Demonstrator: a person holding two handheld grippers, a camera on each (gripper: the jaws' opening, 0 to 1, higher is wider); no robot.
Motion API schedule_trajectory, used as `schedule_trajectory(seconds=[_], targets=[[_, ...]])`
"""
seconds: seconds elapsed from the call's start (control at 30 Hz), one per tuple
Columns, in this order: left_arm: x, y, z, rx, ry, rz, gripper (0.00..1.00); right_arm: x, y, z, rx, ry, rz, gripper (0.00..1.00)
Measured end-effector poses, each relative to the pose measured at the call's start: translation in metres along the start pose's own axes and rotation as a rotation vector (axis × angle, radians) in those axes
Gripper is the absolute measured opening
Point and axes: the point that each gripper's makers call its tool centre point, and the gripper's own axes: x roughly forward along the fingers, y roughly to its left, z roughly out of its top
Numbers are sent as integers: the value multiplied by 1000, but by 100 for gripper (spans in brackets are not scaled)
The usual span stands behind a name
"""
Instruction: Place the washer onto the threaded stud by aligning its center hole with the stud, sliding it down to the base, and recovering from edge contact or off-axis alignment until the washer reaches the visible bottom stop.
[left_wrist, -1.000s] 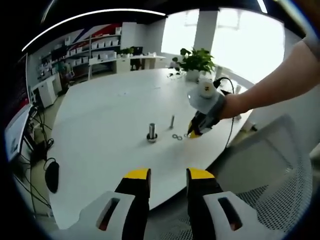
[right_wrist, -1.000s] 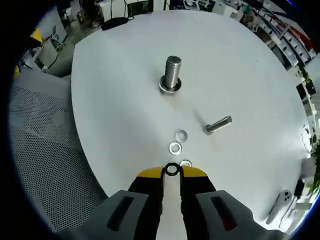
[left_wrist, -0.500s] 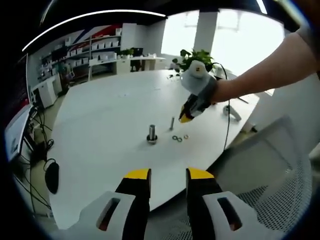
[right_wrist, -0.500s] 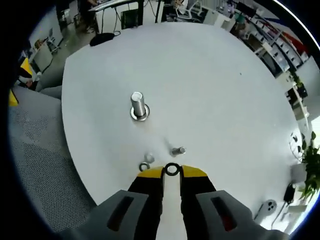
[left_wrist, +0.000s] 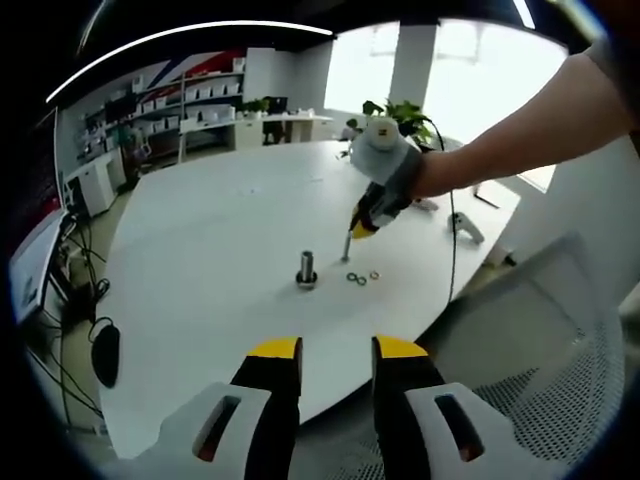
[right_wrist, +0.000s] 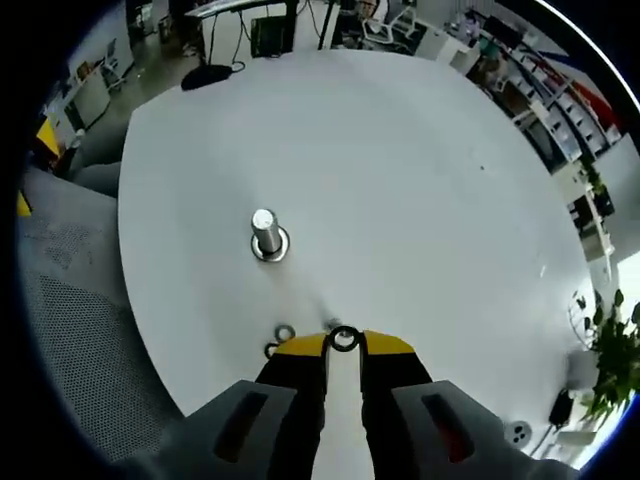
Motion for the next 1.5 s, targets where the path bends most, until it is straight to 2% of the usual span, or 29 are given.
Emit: schedule_trajectory(seconds=[0.37,0.8,1.23,1.5], targets=[[1,1,-1,-1,10,4,25,10,-5,-2,-17,24,8,13],[2,2,-3,-4,20,11,25,26,-2,-8,-41,65,42,13],[3,2,-6,-5,34,6,25,56,4,-21,9,88,74,14],[3,2,-7,-5,42,4,24,59,3,-27,51,97,67,15]])
